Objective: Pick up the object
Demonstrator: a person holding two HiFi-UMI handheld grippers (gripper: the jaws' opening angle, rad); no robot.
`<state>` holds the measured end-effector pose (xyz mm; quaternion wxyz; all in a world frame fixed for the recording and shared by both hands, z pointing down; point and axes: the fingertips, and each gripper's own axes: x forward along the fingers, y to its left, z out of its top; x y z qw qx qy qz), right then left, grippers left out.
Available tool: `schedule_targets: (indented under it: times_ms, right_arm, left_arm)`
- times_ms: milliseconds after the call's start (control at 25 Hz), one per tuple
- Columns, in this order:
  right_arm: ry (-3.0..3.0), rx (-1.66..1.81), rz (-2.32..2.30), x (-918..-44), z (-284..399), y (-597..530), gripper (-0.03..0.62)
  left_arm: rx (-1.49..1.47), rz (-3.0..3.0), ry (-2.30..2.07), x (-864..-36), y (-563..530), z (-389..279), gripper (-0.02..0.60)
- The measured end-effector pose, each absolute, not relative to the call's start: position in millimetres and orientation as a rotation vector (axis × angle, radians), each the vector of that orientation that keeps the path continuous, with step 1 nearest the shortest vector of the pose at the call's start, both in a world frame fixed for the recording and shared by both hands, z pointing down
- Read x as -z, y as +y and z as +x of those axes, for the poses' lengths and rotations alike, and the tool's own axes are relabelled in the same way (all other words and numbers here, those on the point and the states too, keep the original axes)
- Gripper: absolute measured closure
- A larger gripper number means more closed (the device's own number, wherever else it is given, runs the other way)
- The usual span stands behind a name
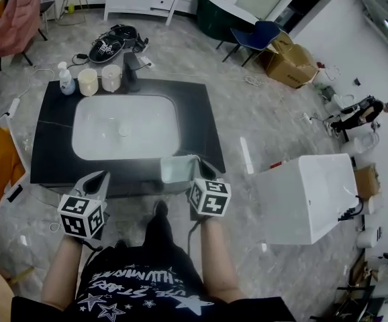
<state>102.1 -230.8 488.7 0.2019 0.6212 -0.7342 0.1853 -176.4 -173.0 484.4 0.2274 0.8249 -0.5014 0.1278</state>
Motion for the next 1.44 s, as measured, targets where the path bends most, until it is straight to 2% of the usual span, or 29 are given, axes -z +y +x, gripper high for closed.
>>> schedule_targets:
  times_ms: [480,1440]
  right_arm:
    - [-2.025,-0.511,1.793,-478,60,-131,0.582]
    - [-2.051,-0.581,1.748,-491,103,-36,0.582]
  left_arm:
    - [-0.361,2.305,-1.279,-491,-93,-201,0.574]
    - [-0.387,2.298,-1.235,-497,-19,-137,0.574]
